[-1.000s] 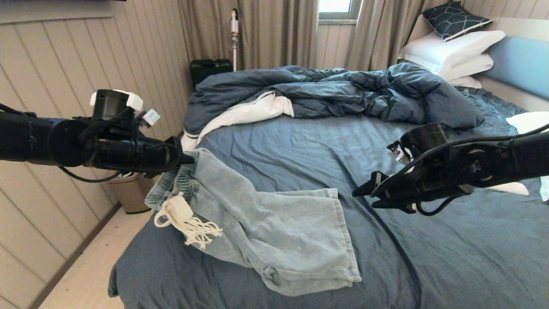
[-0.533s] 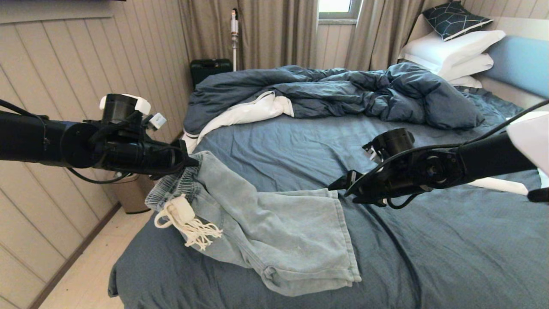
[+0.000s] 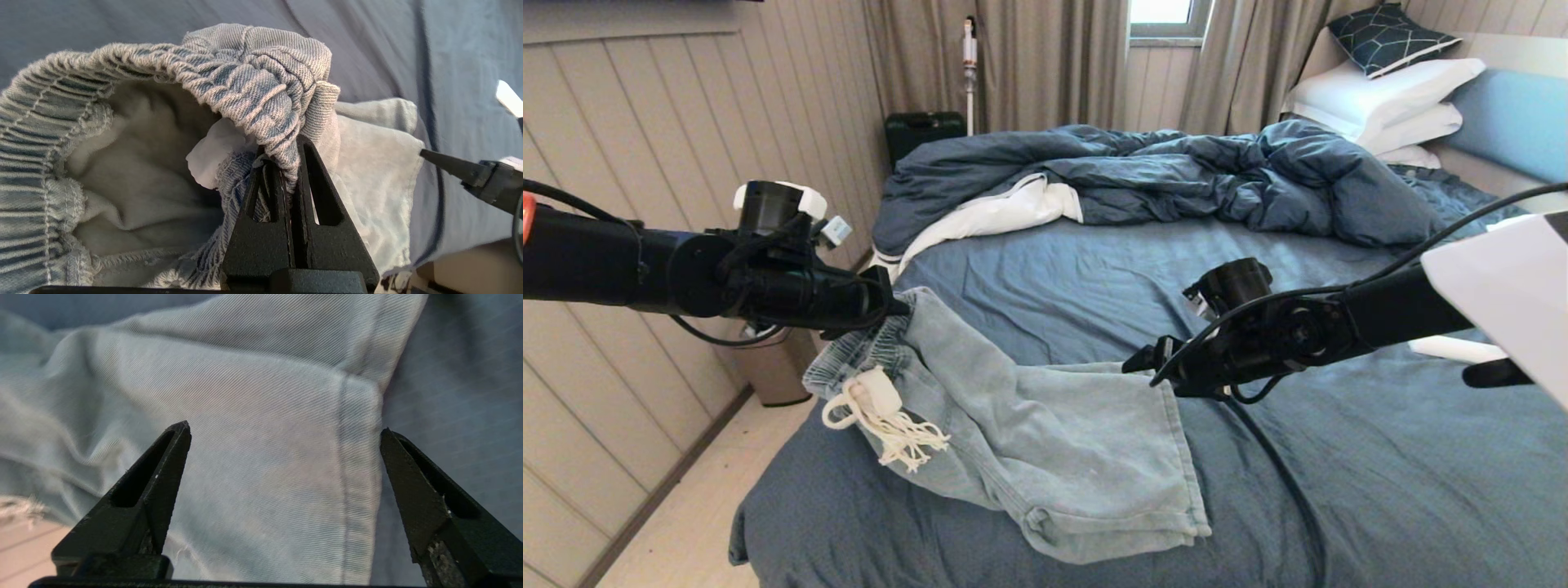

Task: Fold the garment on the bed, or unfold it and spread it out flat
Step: Unford the blue shorts

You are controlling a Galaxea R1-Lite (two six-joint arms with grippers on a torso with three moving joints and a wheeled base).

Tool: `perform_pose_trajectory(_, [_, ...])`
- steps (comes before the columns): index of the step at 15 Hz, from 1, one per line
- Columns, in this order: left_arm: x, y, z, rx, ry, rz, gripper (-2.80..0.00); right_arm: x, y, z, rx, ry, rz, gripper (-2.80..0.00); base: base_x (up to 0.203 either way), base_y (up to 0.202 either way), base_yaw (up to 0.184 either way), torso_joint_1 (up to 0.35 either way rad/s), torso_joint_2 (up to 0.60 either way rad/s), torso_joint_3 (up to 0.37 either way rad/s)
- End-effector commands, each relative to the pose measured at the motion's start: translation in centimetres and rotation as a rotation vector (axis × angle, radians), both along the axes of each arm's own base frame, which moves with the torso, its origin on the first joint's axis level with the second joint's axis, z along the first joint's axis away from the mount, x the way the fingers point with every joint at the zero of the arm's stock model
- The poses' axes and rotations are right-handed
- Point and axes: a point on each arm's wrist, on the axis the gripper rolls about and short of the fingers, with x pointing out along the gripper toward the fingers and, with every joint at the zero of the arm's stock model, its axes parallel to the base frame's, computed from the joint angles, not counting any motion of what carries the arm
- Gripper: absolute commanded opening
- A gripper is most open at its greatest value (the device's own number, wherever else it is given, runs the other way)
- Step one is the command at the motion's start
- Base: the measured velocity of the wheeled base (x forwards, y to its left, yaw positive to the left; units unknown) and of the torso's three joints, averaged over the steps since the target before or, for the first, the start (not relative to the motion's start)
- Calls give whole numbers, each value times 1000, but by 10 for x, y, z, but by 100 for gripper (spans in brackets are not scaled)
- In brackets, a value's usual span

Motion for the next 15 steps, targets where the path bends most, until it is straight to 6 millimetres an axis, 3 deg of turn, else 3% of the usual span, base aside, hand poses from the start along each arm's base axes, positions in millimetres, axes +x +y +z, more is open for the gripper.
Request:
perform_pose_trajectory(1, [2,-1,-4,0,10,-2,-280,3,4,-3,3,4,7,0,0,0,0,0,0,0])
perform_pose_trajectory(7, [2,-2,-4,2,11,-4,-280,7,10,-12,-2,20,18,0,0,0,0,0,0,0])
perform_pose_trajectory(8, [3,-2,-4,0,10,-3,-280,6,14,-13,-3,22,26,-280,0,0,0,0,0,0])
perform_pose_trajectory(15, [6,-3,-9,1,23,-4,-280,3,20,-15,-7,30,43,-280,0,0,0,0,0,0])
